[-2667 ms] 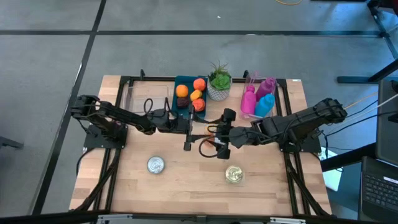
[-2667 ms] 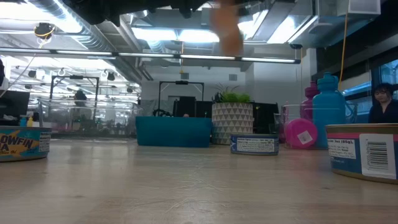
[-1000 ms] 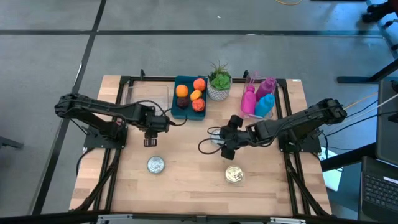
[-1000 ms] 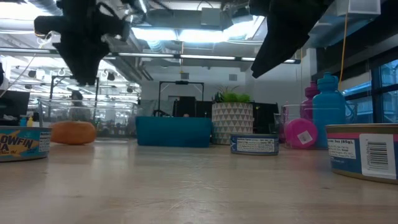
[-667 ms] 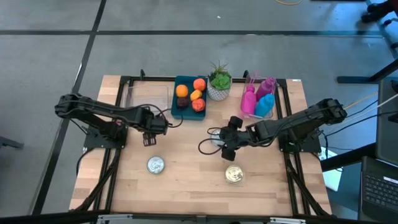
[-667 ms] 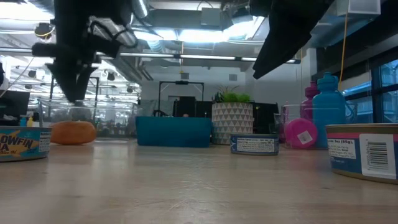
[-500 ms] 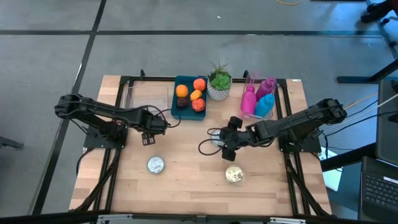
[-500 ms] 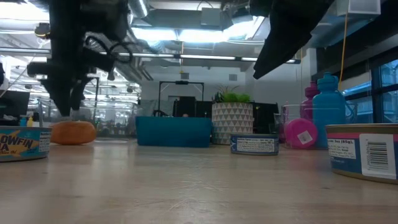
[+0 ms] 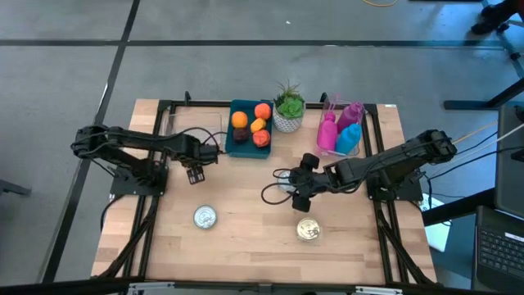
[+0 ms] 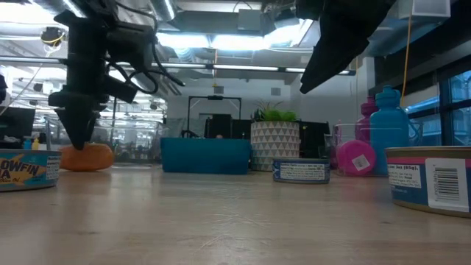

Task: Pick & Place Food Item
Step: Put the mango into the blue bin, then put the light blue tuna can into the left transparent bin

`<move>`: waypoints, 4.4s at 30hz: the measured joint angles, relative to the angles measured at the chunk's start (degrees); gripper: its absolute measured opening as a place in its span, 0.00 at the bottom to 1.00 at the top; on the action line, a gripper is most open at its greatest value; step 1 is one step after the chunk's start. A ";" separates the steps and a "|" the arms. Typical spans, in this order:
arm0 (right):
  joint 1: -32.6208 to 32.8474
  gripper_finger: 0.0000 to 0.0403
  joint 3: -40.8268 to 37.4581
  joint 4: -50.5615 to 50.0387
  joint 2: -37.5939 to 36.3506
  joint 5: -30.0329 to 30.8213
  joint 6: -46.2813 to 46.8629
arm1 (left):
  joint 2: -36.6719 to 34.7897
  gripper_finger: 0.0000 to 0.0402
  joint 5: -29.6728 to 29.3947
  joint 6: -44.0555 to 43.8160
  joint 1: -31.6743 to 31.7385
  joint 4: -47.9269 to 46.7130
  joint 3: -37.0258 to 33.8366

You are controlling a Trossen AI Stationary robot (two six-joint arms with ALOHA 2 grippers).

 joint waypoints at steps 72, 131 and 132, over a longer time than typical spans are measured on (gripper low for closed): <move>0.19 0.85 0.03 -3.64 -0.02 -4.44 6.39 | 4.23 0.72 17.14 25.28 -1.41 26.76 19.76; 9.49 0.85 0.02 5.92 8.04 -17.33 22.69 | 20.11 0.69 1.21 -25.00 -56.72 8.87 17.22; 9.49 0.85 0.02 5.92 8.04 -17.33 22.69 | 20.11 0.68 1.60 -25.32 -56.72 8.79 16.68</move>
